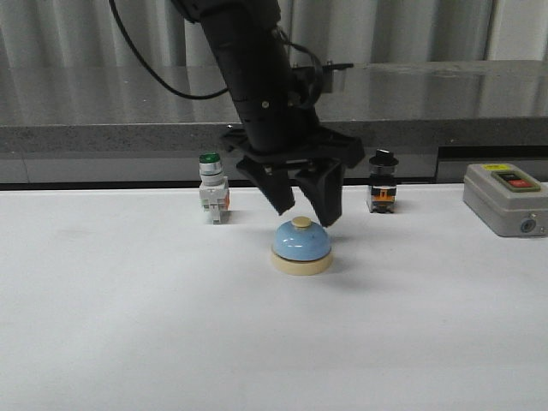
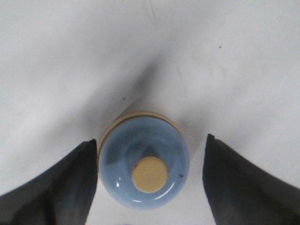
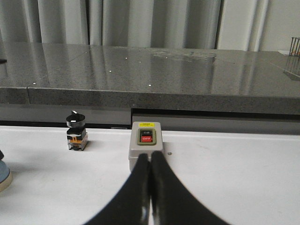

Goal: Place and press bell with both arms
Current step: 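Lift the bell with the left gripper and carry it toward table center, then set the bell down, open the left gripper and raise it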

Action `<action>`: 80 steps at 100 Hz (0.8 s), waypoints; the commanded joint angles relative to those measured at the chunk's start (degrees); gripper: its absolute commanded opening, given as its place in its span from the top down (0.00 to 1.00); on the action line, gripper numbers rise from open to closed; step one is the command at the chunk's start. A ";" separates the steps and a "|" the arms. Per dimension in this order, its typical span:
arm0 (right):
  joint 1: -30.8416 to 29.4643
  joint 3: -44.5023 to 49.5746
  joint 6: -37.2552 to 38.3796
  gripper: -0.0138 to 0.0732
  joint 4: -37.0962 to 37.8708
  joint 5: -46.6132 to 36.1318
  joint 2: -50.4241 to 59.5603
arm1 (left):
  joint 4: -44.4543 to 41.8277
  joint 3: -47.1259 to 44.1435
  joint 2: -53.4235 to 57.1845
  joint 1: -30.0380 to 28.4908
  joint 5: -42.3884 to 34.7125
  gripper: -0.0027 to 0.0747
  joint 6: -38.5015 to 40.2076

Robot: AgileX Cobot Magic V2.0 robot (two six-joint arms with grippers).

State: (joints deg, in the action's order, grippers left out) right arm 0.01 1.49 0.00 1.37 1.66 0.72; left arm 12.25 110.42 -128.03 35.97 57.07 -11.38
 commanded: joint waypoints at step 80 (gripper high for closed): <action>-0.32 -0.82 -0.34 0.91 -0.27 -4.48 0.97 | -0.50 0.33 22.16 -5.03 2.60 0.99 7.50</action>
State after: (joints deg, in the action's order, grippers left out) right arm 0.01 1.49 0.00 1.37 1.66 0.72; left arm 11.04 110.09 -111.04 32.29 61.60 -4.85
